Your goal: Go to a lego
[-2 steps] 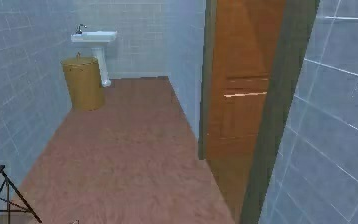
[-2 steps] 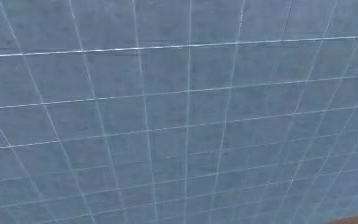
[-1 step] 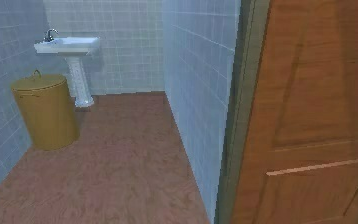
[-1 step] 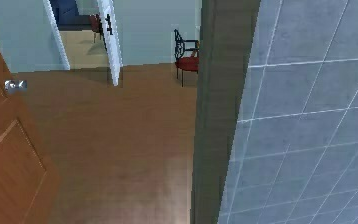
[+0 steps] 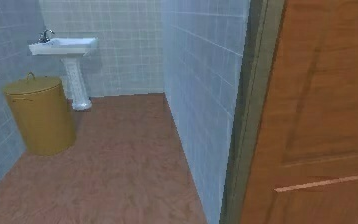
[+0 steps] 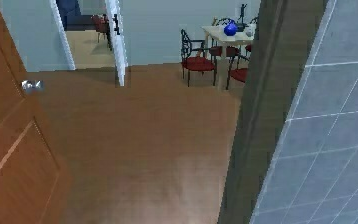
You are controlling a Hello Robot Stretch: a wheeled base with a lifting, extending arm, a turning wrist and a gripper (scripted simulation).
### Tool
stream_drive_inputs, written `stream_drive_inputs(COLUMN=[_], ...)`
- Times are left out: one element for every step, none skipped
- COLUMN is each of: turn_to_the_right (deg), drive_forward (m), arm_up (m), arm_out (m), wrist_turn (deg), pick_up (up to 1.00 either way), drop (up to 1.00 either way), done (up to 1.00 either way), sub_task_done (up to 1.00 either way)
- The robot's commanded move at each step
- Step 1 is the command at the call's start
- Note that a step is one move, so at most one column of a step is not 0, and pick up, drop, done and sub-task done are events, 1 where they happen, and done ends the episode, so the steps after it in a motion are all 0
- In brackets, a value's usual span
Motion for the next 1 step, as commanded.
stream_drive_inputs(turn_to_the_right=[45.0], drive_forward=[0.0], arm_up=[0.0], arm_out=[0.0], wrist_turn=[0.0], pick_up=[0.0], drop=[0.0], done=[0.0], sub_task_done=[0.0])
